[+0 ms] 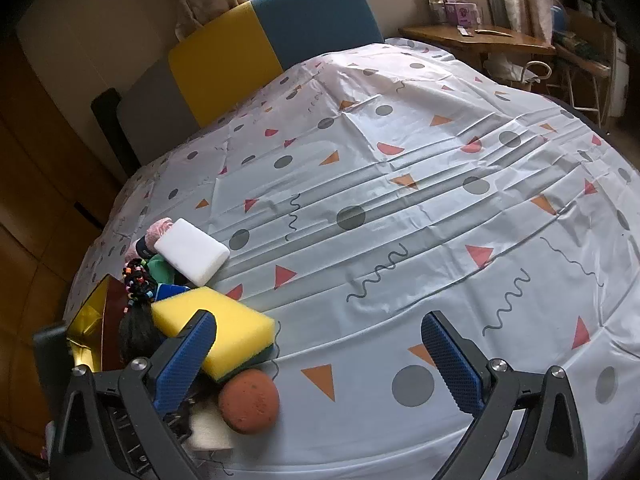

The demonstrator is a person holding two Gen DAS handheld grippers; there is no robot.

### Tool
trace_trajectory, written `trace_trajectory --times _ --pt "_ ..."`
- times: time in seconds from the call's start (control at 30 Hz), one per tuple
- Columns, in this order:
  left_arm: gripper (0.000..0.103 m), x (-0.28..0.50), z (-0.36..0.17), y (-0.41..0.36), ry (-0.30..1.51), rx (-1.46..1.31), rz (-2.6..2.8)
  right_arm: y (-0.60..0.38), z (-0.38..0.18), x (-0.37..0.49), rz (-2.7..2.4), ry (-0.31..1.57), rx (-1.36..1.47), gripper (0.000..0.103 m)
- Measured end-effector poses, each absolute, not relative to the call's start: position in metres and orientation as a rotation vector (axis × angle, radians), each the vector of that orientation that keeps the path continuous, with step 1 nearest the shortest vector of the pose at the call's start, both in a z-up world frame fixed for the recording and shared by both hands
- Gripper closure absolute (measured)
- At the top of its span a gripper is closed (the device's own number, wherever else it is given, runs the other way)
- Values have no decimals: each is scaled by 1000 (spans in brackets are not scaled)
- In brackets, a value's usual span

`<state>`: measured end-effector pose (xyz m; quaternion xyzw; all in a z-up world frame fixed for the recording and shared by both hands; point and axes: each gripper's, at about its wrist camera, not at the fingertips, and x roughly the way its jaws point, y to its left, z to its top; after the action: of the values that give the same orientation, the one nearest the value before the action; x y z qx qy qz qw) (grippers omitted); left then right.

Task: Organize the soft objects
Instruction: 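Reach the left tool into the pile and grasp the beige mesh loofah, then carry the loofah toward the gold tray with the left tool while the right tool grasps the yellow sponge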

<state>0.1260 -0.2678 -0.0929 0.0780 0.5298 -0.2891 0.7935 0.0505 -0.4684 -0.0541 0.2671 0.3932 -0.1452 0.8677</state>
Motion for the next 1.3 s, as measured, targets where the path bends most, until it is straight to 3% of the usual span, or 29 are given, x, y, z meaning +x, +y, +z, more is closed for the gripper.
trace_trajectory --times 0.8,1.2,1.27,1.3 --pt "79 39 -59 -181 1047 147 -739 -412 -58 68 -23 909 433 0" --pt "79 26 -20 -124 931 19 -737 -350 -73 59 290 1016 701 0" --pt "79 30 -18 -112 926 -11 -716 -347 -85 69 210 1016 755 4" --pt "79 31 -17 -108 921 -19 -701 -348 -90 73 176 1019 777 12"
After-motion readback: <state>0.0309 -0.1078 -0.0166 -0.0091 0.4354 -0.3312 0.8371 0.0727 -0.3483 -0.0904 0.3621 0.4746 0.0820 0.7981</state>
